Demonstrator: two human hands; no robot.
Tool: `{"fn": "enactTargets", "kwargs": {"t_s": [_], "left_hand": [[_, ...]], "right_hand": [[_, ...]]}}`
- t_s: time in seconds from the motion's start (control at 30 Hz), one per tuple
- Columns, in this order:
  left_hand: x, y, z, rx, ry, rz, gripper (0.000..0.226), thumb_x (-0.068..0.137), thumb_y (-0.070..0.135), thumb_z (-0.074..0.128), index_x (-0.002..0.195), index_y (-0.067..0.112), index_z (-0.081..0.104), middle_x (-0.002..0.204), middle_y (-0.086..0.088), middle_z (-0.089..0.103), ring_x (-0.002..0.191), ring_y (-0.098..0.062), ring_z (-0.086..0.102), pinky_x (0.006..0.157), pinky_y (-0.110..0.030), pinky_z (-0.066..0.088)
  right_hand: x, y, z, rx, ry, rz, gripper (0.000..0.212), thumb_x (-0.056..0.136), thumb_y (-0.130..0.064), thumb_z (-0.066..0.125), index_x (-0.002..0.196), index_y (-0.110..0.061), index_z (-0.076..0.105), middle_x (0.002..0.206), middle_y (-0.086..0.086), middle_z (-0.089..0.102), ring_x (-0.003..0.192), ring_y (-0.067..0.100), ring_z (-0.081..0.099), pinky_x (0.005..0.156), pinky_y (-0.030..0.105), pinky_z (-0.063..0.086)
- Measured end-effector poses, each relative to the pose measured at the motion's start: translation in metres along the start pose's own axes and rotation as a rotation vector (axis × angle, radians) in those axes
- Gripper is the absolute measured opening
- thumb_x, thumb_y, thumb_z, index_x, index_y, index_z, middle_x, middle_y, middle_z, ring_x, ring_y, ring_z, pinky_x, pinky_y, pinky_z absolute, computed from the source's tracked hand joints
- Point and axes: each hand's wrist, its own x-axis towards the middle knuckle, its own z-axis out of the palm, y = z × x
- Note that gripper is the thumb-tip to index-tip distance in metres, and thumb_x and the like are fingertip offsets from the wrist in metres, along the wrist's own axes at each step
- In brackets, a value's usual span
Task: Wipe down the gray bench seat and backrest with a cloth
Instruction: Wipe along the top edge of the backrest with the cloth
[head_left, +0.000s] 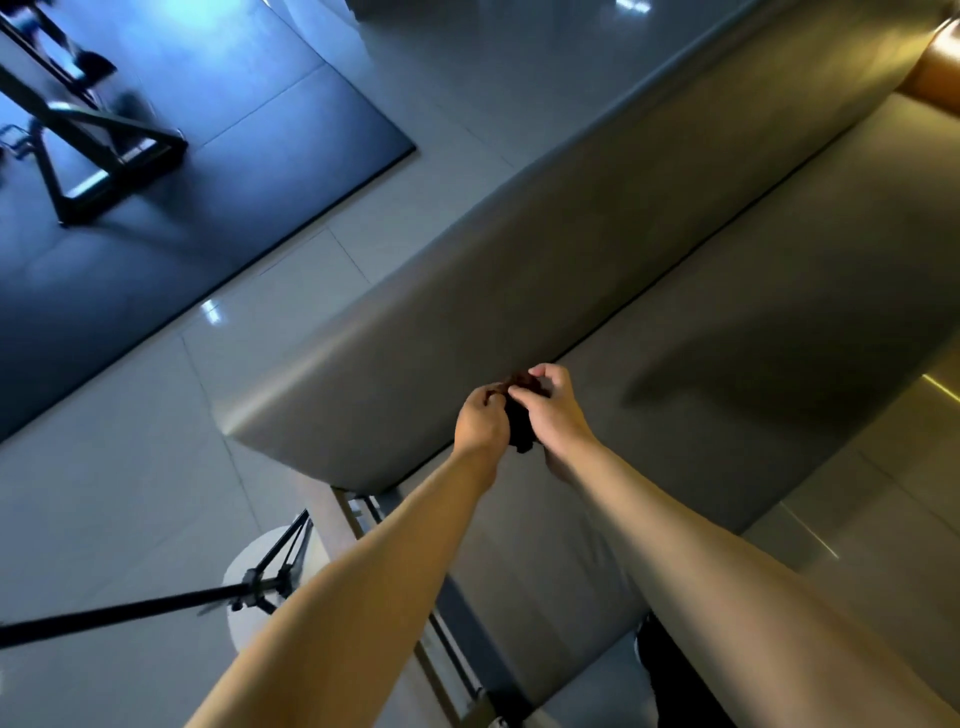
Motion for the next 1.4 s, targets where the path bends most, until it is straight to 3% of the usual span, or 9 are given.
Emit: {"fn": "enactTargets", "kwargs": {"t_s": [0.17, 0.33, 0.47, 0.63, 0.87, 0.97, 1.1, 1.27, 1.4], "left_hand": [[-0.008, -0.027, -0.046, 0.189, -0.068, 0.207, 0.038, 0.099, 0.008, 0.045, 0.126, 0.025, 0.064, 0.110, 0.008, 0.069, 0.099, -0.008, 0.066, 0.077, -0.013, 0.050], [0.025, -0.013, -0.051, 0.525, -0.139, 0.463, 0.036, 0.100, 0.015, 0.053, 0.131, 0.029, 0.065, 0.125, 0.006, 0.067, 0.118, -0.015, 0.061, 0.101, -0.030, 0.050], [0.077, 0.025, -0.039, 0.937, -0.061, 0.606, 0.049, 0.101, 0.018, 0.051, 0.149, 0.029, 0.048, 0.166, -0.004, 0.025, 0.155, -0.024, 0.013, 0.127, -0.043, 0.009], [0.139, 0.081, -0.003, 1.273, 0.075, 0.756, 0.060, 0.101, 0.021, 0.046, 0.157, 0.035, 0.029, 0.168, -0.007, -0.021, 0.151, -0.026, -0.029, 0.123, -0.047, -0.017], [0.223, 0.090, 0.035, 1.434, 0.294, 1.005, 0.084, 0.101, 0.038, 0.054, 0.161, 0.030, -0.003, 0.164, -0.009, -0.033, 0.150, -0.033, -0.031, 0.117, -0.053, -0.027], [0.250, 0.073, 0.034, 1.541, 0.363, 1.052, 0.086, 0.095, 0.046, 0.060, 0.163, 0.032, 0.008, 0.161, -0.013, -0.037, 0.149, -0.036, -0.033, 0.113, -0.055, -0.032], [0.274, 0.061, 0.028, 1.660, 0.396, 1.245, 0.075, 0.094, 0.048, 0.059, 0.160, 0.031, 0.026, 0.167, -0.014, -0.018, 0.154, -0.034, -0.018, 0.117, -0.057, -0.025], [0.289, 0.042, 0.053, 1.699, 0.356, 1.383, 0.069, 0.093, 0.044, 0.060, 0.157, 0.028, 0.037, 0.169, -0.014, 0.006, 0.156, -0.034, -0.003, 0.119, -0.055, -0.020], [0.300, 0.030, 0.066, 1.723, 0.405, 1.355, 0.070, 0.091, 0.043, 0.057, 0.157, 0.030, 0.036, 0.169, -0.015, 0.002, 0.155, -0.035, -0.014, 0.118, -0.056, -0.021]], "right_hand": [[-0.018, 0.024, 0.031, -0.087, 0.143, -0.125, 0.017, 0.096, -0.009, 0.062, 0.109, -0.018, 0.057, 0.106, 0.001, 0.063, 0.088, 0.012, 0.063, 0.055, 0.005, 0.044], [0.011, 0.013, 0.030, 0.091, 0.295, -0.200, 0.021, 0.098, -0.020, 0.062, 0.118, -0.028, 0.064, 0.119, -0.004, 0.065, 0.110, 0.017, 0.064, 0.093, 0.035, 0.055], [0.078, -0.021, 0.018, 0.191, 0.308, -0.242, 0.032, 0.102, -0.019, 0.060, 0.133, -0.022, 0.062, 0.134, -0.002, 0.060, 0.123, 0.017, 0.058, 0.103, 0.035, 0.051], [0.165, -0.064, 0.019, 0.273, 0.353, -0.260, 0.034, 0.100, -0.012, 0.058, 0.131, -0.023, 0.065, 0.138, 0.004, 0.061, 0.127, 0.025, 0.059, 0.107, 0.047, 0.051], [0.246, -0.101, 0.022, 0.076, 0.300, -0.615, 0.039, 0.103, -0.023, 0.059, 0.142, -0.022, 0.055, 0.151, 0.000, 0.047, 0.140, 0.014, 0.043, 0.115, 0.027, 0.038], [0.283, -0.069, 0.019, -0.040, 0.404, -0.758, 0.030, 0.101, -0.008, 0.058, 0.131, -0.009, 0.057, 0.149, 0.009, 0.047, 0.137, 0.016, 0.046, 0.113, 0.021, 0.039], [0.315, -0.033, 0.005, -0.065, 0.510, -0.678, 0.015, 0.102, -0.008, 0.055, 0.117, -0.009, 0.057, 0.152, 0.006, 0.044, 0.140, 0.016, 0.042, 0.108, 0.009, 0.034], [0.335, -0.014, -0.012, 0.066, 0.598, -0.453, 0.017, 0.103, -0.008, 0.050, 0.119, -0.014, 0.053, 0.145, 0.005, 0.047, 0.130, 0.017, 0.048, 0.110, 0.025, 0.040], [0.352, 0.014, -0.044, 0.197, 0.573, -0.072, 0.023, 0.105, -0.012, 0.045, 0.118, -0.031, 0.045, 0.120, 0.008, 0.058, 0.090, 0.016, 0.058, 0.075, 0.035, 0.052]]}}
